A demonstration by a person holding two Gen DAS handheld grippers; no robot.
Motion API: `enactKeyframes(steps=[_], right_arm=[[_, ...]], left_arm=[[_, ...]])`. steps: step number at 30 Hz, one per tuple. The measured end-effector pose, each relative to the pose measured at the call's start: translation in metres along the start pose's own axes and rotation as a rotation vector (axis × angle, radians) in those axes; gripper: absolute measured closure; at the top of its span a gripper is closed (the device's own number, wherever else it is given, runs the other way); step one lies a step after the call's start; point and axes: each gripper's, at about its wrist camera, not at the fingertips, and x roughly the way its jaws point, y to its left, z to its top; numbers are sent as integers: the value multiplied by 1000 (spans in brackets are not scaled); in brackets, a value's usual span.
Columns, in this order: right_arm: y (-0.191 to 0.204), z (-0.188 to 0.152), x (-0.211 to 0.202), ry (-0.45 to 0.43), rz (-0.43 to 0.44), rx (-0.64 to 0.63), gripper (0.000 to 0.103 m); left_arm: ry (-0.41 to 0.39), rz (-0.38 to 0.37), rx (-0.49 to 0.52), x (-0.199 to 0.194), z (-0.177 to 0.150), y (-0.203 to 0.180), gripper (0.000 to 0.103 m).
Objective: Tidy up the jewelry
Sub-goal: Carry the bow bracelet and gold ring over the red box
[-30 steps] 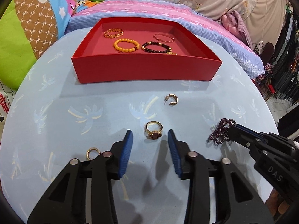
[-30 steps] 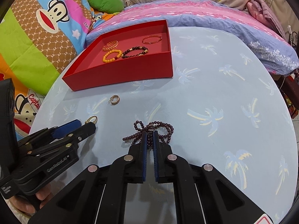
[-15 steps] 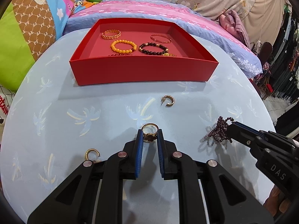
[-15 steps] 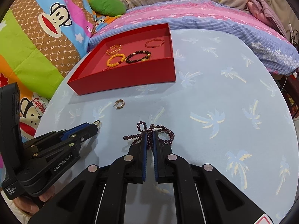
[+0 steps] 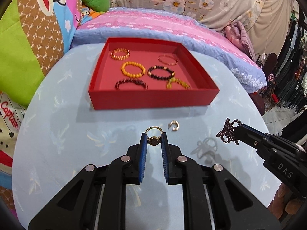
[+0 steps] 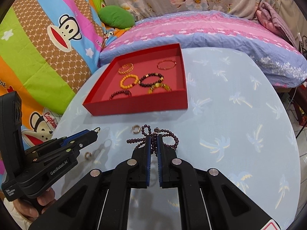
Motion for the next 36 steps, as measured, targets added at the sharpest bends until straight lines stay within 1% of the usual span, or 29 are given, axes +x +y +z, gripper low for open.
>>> enactKeyframes(steps=[6, 10, 15, 18, 23, 26, 31, 36], right_arm=[[5, 36, -2, -53, 5, -24, 97], [10, 65, 4, -80, 13, -40, 97], [16, 101, 21, -96, 10, -58, 97], [16, 121, 36, -93, 12, -55, 97], [11, 151, 71, -69, 10, -43, 97], [8, 162, 93, -43, -2, -38, 97], [0, 169, 127, -2, -24, -32, 97], [-6, 171, 149, 30, -36, -25, 97]], left_arm=[[-57, -3, 14, -7, 40, 2, 89], [-89, -6, 27, -5, 69, 2, 89], [-112, -2, 49, 10, 110, 2, 89], [-110, -5, 54, 23, 129, 3, 89], [-88, -5, 77, 58, 161, 3, 89], [-52, -9, 74, 85, 176, 6, 89], [-8, 9, 90, 125, 189, 5, 89], [28, 16, 85, 152, 194, 7, 89]])
